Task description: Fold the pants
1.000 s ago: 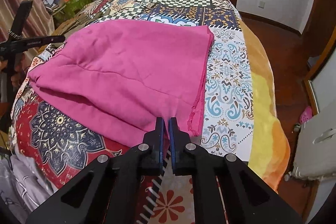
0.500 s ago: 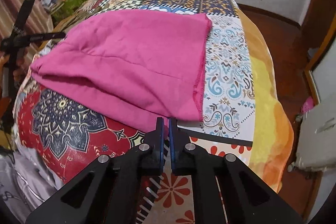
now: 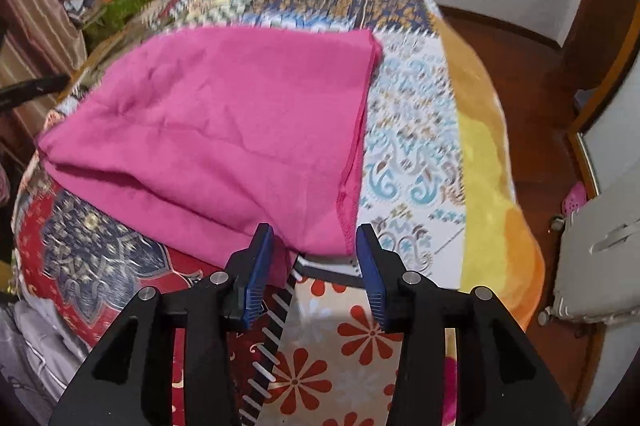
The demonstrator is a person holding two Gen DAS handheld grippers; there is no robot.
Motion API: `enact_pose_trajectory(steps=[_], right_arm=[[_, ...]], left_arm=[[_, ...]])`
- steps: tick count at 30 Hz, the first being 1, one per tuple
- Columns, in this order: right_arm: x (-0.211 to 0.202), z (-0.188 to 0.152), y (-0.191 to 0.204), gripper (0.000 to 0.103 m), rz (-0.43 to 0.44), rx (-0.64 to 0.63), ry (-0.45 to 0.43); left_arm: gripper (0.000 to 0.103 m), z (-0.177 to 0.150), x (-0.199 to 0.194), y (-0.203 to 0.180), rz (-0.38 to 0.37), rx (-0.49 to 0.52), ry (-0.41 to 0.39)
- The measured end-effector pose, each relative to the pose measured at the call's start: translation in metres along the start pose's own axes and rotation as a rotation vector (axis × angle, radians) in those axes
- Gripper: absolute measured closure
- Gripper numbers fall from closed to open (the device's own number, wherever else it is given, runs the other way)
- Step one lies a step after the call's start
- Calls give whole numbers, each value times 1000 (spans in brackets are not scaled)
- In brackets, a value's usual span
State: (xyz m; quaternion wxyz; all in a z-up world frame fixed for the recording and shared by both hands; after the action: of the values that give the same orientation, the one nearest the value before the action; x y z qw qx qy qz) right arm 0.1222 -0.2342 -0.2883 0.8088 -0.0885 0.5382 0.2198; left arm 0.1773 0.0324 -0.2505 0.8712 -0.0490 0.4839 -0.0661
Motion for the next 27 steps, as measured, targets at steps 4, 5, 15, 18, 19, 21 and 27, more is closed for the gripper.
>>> enact_pose_trajectory(steps=[4, 5, 15, 18, 19, 21, 27], right_arm=[[2, 0, -3, 64, 23, 29, -37], [1, 0, -3, 66, 29, 35, -45], [-12, 7, 8, 96, 41, -1, -106], [-19, 6, 8, 96, 40, -4, -116], [-21, 6, 8, 96, 41, -8, -116], [-25, 5, 10, 97, 40, -11, -119], [-23, 0, 11, 97, 44, -5, -112]], left_arm=[[57, -12, 2, -9, -11, 13, 28], [57, -16, 2, -12, -13, 17, 34], [57, -32, -1, -25, -26, 32, 54], [57, -34, -1, -27, -30, 33, 58], [57, -34, -1, -28, -30, 33, 59], [57, -35, 0, -28, -27, 35, 60], [53, -41, 6, -27, -15, 32, 65]])
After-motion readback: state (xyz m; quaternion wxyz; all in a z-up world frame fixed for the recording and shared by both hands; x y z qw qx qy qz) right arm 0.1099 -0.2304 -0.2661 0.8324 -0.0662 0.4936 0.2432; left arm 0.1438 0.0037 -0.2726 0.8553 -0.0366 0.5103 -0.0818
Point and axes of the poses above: each gripper's, at about its wrist camera, not at the fingertips, and x roughly the way its jaws point, y to its left, z to its top, the point moved 10 cm from there along x, roughly the way its jaws point, and after that the axes turned 4 degrees about -x, right-handed, at the moved point
